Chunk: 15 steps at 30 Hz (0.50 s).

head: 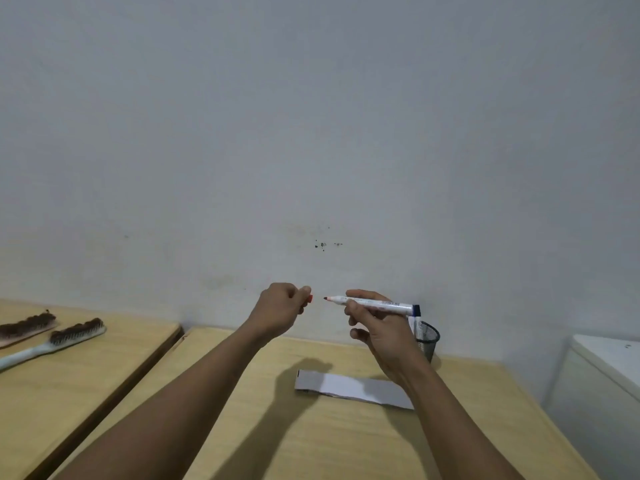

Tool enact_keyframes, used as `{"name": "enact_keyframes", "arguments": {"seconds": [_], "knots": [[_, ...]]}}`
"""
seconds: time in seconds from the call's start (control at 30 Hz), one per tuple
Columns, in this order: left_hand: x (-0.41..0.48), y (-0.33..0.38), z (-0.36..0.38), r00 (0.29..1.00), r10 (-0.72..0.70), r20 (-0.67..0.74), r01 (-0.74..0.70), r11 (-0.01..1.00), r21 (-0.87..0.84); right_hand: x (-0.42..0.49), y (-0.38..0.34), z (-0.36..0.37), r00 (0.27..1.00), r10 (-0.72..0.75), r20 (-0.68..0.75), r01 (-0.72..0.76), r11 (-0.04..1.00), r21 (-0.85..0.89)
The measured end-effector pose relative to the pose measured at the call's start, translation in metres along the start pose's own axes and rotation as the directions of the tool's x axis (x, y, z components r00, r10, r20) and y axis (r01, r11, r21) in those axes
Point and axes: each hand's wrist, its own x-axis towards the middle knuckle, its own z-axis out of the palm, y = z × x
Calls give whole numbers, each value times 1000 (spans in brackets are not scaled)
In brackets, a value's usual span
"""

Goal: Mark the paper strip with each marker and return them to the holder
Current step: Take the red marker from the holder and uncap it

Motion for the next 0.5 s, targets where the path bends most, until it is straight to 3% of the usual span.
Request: {"name": "enact_keyframes", "arguments": {"seconds": [0.17, 0.5], "knots": [[13, -63, 2, 997, -66, 45, 48, 947, 319, 1, 36, -8, 998, 62, -22, -62, 998, -14], [24, -119, 31, 980, -183, 76, 108, 816, 568, 5, 85, -21, 986, 162, -29, -163, 986, -45]]}}
